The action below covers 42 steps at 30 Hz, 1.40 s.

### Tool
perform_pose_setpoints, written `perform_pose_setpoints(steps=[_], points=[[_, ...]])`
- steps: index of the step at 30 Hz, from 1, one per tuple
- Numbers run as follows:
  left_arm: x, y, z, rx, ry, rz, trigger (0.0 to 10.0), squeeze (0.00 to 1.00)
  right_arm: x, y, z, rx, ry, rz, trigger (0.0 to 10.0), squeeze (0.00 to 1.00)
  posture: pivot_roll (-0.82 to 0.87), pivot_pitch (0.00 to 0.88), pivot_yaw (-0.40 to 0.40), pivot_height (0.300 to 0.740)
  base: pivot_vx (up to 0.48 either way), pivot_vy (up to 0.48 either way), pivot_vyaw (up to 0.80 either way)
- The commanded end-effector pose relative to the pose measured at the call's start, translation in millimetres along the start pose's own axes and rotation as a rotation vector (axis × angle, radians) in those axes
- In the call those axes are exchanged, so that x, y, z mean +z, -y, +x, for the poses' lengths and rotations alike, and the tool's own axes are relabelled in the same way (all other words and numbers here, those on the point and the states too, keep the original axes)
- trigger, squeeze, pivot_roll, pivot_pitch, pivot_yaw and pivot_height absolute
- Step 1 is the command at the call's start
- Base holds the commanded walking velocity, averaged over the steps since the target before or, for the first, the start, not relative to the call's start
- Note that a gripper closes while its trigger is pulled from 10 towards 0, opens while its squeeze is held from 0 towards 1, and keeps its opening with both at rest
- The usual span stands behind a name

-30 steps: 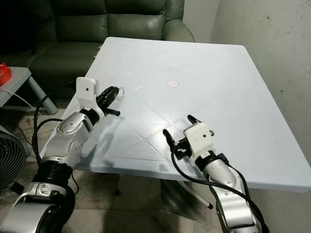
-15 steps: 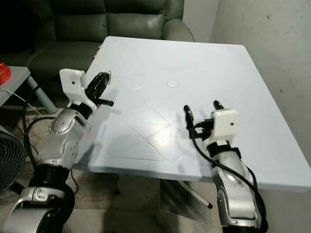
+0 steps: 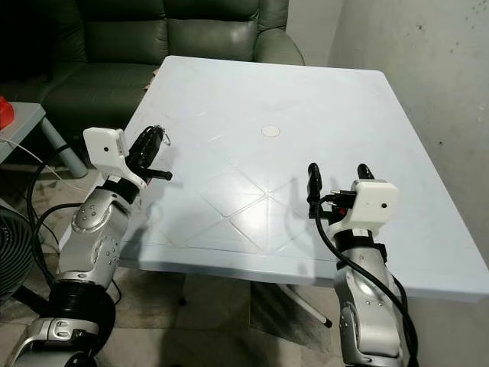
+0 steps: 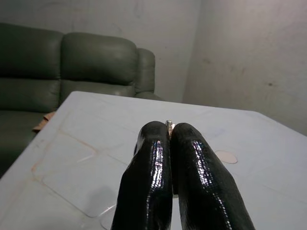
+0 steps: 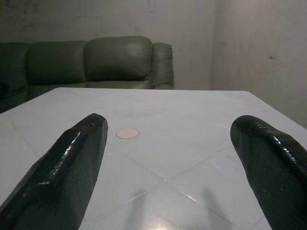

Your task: Hang keys on a hook

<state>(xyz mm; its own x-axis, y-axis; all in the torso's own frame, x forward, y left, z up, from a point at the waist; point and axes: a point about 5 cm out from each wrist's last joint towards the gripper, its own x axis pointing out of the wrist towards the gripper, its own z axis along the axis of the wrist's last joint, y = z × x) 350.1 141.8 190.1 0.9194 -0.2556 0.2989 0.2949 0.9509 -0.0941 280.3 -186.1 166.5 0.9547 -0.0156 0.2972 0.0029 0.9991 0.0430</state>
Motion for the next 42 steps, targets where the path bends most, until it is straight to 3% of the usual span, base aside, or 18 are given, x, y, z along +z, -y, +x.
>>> perform_pose_setpoints(steps=[1,9,18,35,42], points=[[2.1,-6.6,-1.9,0.026,0.008,0.028,10.0,0.0,6.2,2.9,-2.2,-0.027,0.032,-0.002,10.0,0.0,-0.02,0.091,-0.006,0.74,0.0,0.0,0.0],[4.7,-7.3,4.3,0.016,0.008,0.035,10.0,0.0,1.8,2.3,1.1,-0.025,-0.001,-0.008,10.0,0.0,-0.02,0.084,-0.003,0.74,0.0,0.0,0.0],[2.2,-3.2,15.6,0.029,-0.014,0.049,10.0,0.0,-0.3,-6.1,4.3,0.014,-0.014,0.005,10.0,0.0,-0.01,0.071,-0.009,0.74,0.0,0.0,-0.74],[-4.5,3.5,14.1,0.023,-0.026,0.047,10.0,0.0,-3.4,-4.8,4.6,0.019,-0.032,-0.018,10.0,0.0,-0.01,0.042,-0.013,0.74,0.0,0.0,-0.76],[-4.1,7.9,12.6,-0.015,-0.024,0.093,10.0,0.0,-3.8,-5.7,5.3,0.023,-0.035,-0.022,10.0,0.0,-0.01,0.045,-0.015,0.74,0.0,0.0,-0.76]])
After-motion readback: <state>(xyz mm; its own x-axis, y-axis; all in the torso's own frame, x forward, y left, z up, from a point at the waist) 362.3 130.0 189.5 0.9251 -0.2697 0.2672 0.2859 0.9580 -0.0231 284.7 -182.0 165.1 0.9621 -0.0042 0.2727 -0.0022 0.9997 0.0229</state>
